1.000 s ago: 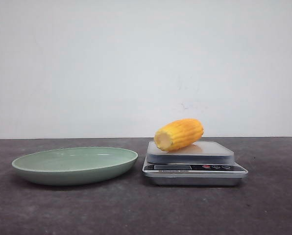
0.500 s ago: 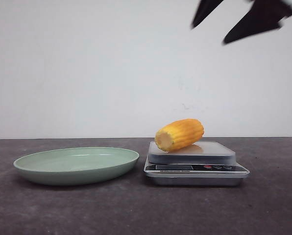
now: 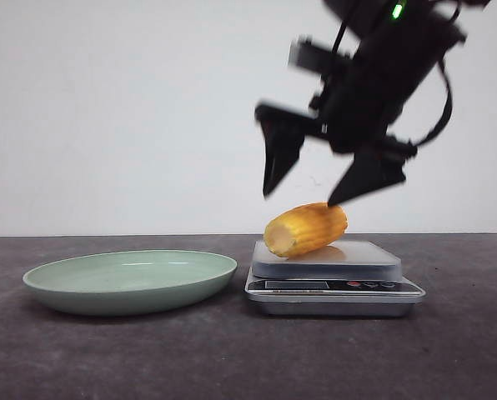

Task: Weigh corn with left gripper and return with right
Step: 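Lower the right gripper onto the corn on the scale and close, then carry the corn with the right gripper back onto the green plate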

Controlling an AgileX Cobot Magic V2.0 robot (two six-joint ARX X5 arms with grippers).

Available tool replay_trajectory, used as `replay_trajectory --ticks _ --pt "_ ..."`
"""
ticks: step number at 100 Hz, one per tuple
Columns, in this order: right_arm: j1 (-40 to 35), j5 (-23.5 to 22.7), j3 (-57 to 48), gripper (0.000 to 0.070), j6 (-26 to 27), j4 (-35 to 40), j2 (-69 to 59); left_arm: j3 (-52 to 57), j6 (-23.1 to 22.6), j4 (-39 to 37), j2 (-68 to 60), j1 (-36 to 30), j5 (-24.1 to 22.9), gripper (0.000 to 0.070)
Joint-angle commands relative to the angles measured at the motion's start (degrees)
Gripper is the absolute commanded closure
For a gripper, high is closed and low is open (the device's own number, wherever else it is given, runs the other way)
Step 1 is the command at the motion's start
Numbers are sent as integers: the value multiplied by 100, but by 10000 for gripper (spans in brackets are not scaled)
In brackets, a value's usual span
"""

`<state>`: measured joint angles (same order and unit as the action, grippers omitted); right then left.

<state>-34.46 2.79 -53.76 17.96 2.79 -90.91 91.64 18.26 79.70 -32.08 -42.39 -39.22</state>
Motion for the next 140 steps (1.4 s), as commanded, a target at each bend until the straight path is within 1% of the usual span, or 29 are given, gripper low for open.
replay_trajectory --ticks 1,8,15,19,29,37,41,48,49,65,84,93,101,114,122,140 --pt "-39 35 -109 138 149 -66 -240 94 52 39 -22 -28 -20 307" --pt "-26 63 -109 143 157 -66 -413 94 63 149 -20 -28 -50 307" --pt "-28 72 -109 190 166 -66 -549 90 63 223 -20 -28 -111 307" --pt "-28 74 -109 245 168 -63 -597 87 70 251 -22 -28 -127 307" --pt "-52 79 -109 412 208 -81 -608 87 68 262 -22 -28 -149 307" --pt "-133 282 -109 542 199 -199 -562 87 66 264 -20 -28 -151 307" --pt "-144 372 -109 600 192 -238 -509 87 66 264 -22 -28 -151 307" --pt "-181 385 -111 695 129 -297 -400 87 66 264 -22 -28 -151 307" --pt "-190 387 -111 700 122 -306 -378 87 66 264 -20 -28 -149 307" --pt "-323 505 -138 700 70 -321 63 87 68 291 -20 -28 -151 307" --pt "-697 214 -555 700 63 -52 374 87 68 291 -20 -28 -151 307" --pt "-1005 197 -903 700 13 184 358 87 72 291 -20 -28 -151 307" --pt "-1357 251 -1172 700 -22 177 243 87 92 291 -20 -33 -151 307" --pt "-1762 479 -1563 700 -17 149 -66 87 103 293 -22 -33 -149 307" --pt "-1923 481 -1751 700 83 140 -361 87 199 302 -20 -33 -146 307" --pt "-2035 472 -2037 700 267 96 -1088 87 208 302 -20 -33 -146 307"
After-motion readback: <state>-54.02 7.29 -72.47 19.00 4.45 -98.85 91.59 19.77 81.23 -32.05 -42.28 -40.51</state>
